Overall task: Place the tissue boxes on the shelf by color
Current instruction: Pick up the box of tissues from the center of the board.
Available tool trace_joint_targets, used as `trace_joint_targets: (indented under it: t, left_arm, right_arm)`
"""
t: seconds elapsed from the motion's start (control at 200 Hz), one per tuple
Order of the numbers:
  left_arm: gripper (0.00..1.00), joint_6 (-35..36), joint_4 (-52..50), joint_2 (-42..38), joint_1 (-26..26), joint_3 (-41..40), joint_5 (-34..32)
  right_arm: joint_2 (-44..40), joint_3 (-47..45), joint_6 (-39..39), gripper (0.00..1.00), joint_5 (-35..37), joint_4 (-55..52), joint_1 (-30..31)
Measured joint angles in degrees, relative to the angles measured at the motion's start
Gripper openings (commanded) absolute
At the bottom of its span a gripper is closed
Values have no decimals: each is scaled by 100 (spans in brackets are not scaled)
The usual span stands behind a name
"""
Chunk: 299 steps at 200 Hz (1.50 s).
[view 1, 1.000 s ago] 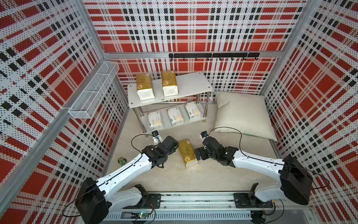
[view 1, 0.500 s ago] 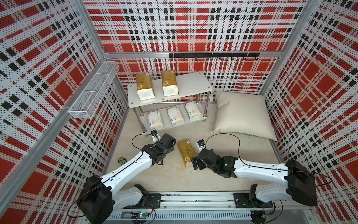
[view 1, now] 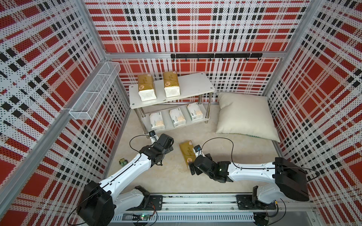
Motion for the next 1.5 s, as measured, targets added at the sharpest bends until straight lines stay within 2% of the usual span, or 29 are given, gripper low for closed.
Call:
trace_joint_targets:
  t: [0.276,0.546,0.802,1.498]
  left_arm:
    - [96,52,2,-42,37,0,26]
    - [96,98,37,-35,37,2,61]
    - [95,151,37,-35,68,4,68]
    - [96,216,39,-35,70,9,87]
  right_arm:
    - [20,168,-111,100,116,168,59]
    - [625,575,-186,100,238,164,59]
    - [713,579,-192,100,367,116,57]
    - [1027,575,-188,100,-212,7,-249]
